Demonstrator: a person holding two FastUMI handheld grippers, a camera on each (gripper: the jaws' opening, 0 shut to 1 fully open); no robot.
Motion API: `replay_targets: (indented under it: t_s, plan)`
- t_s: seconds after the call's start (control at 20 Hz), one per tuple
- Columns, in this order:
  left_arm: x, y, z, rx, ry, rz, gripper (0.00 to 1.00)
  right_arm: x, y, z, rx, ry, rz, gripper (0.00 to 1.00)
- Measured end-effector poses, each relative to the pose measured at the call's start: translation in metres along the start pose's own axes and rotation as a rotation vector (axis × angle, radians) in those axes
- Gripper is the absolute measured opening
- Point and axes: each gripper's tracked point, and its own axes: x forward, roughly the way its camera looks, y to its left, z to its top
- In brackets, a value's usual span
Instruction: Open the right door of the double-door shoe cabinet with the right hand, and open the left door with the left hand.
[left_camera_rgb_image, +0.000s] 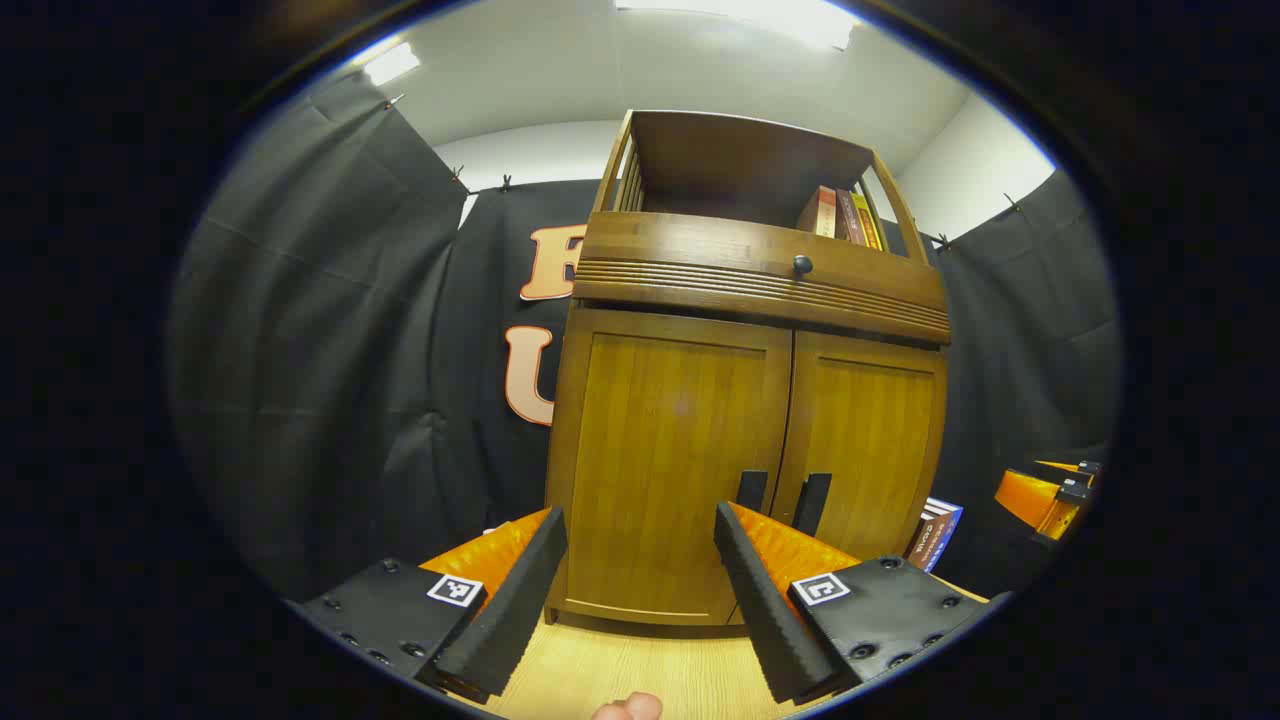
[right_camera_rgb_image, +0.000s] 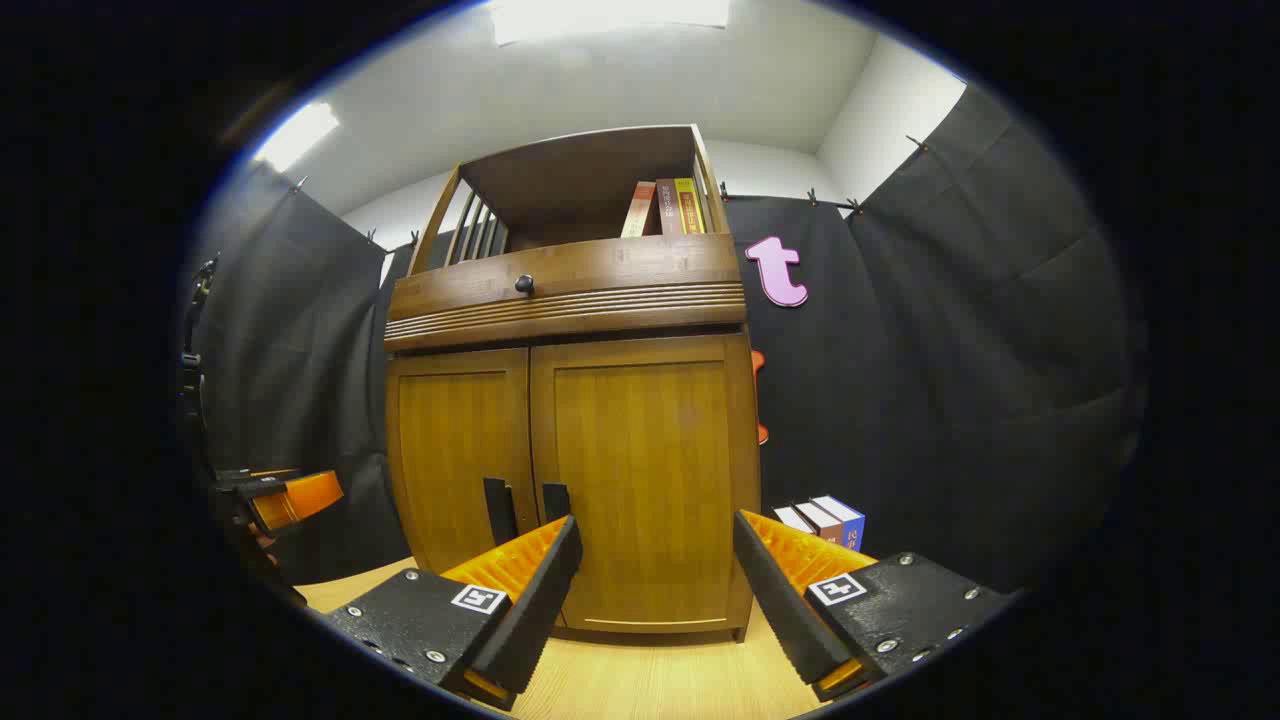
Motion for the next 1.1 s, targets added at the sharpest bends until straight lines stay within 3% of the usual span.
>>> replay_targets:
  t_s: [1.1]
  plan:
    - [0.003, -0.003, 0.007, -0.027, -0.028, -0.027, 0.94, 0.000, 0.004, 0.009, 0.002, -0.024, -0.019, 0.94]
